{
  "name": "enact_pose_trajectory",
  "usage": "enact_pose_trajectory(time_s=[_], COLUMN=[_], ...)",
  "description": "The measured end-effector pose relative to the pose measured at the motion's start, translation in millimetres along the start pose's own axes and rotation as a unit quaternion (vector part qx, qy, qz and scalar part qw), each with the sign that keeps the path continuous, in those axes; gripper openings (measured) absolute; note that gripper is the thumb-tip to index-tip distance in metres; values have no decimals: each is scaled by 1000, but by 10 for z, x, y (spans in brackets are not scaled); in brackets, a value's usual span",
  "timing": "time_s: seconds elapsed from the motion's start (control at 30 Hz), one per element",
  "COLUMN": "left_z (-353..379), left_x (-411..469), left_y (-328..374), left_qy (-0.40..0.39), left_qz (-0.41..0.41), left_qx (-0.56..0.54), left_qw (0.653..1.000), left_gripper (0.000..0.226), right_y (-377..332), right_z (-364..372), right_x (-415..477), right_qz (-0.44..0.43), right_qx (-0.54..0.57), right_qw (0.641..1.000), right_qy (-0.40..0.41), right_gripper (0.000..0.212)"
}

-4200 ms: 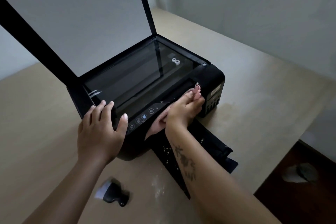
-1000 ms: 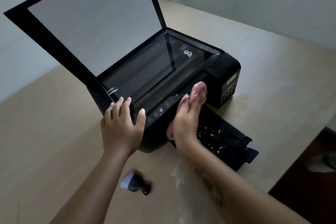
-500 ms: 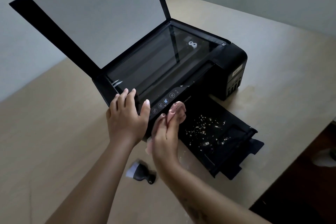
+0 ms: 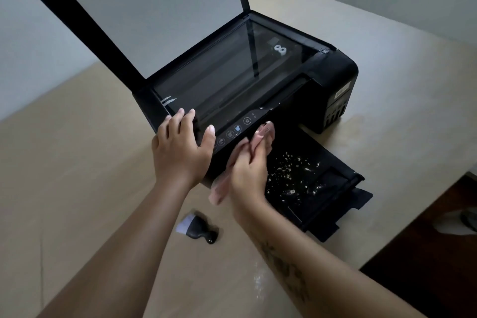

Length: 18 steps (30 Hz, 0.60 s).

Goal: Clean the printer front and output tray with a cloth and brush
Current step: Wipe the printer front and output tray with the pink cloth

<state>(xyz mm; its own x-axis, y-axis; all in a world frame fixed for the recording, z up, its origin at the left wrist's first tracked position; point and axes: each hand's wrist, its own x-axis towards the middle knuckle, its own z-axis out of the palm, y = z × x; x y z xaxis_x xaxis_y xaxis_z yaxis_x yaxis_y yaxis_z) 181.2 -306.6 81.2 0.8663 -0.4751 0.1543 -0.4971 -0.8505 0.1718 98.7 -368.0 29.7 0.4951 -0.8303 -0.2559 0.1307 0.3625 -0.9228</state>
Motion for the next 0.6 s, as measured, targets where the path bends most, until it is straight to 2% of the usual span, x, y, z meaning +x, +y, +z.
enact_pose_trajectory(time_s=[0.1,0.17,0.27,0.4,0.5,0.6], left_z=[-3,2,2,15,19,18], left_x=[-13,-21,9,30,13,-4], left_y=[1,6,-8,-1,-7,11], left_qy=[2,3,9,10,9,9], left_qz=[-4,0,-2,-2,-3,-4], left_qx=[0,-2,-4,-4,-5,-9], left_qw=[1000,1000,1000,1000,1000,1000], left_gripper=[61,61,61,62,64,68], right_y=[-118,16,229,241,248,273], right_z=[108,131,-35,-368,-533,-575], right_x=[156,-32,-380,-343,-284,-226], right_qz=[-13,-9,-16,-30,-106,-200], right_qx=[-19,-48,-70,-86,-187,-255], right_qw=[997,998,994,990,965,929], right_qy=[69,32,-85,-107,-151,-180], right_gripper=[53,56,60,35,20,28])
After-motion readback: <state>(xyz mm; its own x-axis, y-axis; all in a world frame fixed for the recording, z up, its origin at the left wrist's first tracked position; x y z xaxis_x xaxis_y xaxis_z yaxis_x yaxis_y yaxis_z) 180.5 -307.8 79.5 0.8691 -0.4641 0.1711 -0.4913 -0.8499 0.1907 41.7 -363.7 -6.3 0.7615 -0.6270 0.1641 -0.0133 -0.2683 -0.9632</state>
